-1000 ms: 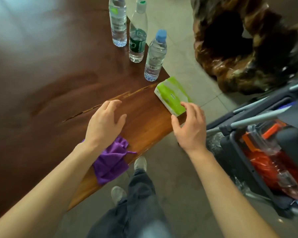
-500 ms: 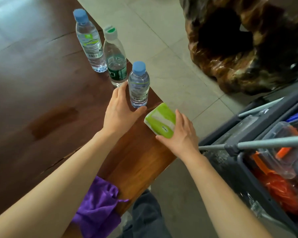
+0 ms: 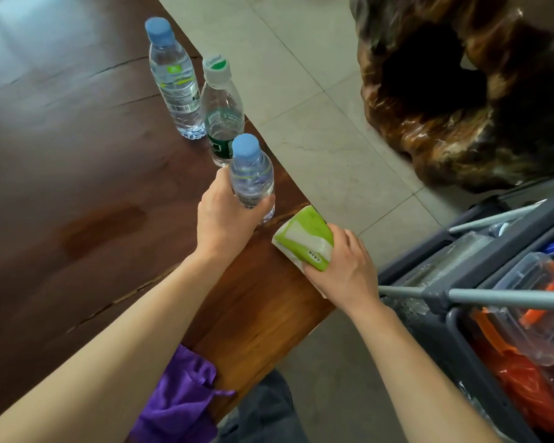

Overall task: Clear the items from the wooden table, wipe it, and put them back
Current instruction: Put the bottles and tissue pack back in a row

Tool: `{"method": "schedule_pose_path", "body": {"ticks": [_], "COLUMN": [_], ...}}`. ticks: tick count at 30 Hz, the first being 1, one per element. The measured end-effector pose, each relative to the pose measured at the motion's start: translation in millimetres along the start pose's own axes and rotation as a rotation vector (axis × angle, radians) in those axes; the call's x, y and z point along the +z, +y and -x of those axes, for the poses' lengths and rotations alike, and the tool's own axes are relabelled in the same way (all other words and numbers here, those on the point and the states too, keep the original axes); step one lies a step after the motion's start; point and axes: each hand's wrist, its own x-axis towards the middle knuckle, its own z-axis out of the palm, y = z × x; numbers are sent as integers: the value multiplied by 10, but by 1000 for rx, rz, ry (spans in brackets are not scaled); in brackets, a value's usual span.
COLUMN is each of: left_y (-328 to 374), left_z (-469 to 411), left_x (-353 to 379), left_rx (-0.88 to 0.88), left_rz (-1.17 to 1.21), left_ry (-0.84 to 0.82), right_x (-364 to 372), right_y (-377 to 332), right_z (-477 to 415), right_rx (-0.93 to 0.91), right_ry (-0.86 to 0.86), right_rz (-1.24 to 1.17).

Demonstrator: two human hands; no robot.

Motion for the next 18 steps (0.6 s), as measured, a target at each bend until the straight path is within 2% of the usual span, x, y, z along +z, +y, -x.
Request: {"method": "schedule_pose_path", "body": {"ticks": [8,18], "left_y": [-314,-1003], "left_z": [410,1108], "left_x": [-710,-1866], "left_rx": [-40,-143], "left_rz": [-6,-41], "left_ry": [113,309], "right_x": [-31,47], "right_y": [-230,-1144], "right_z": [151,424], "right_rx": [-84,-433], "right_ry": [-60,-206], "right_rz": [14,-3]}}
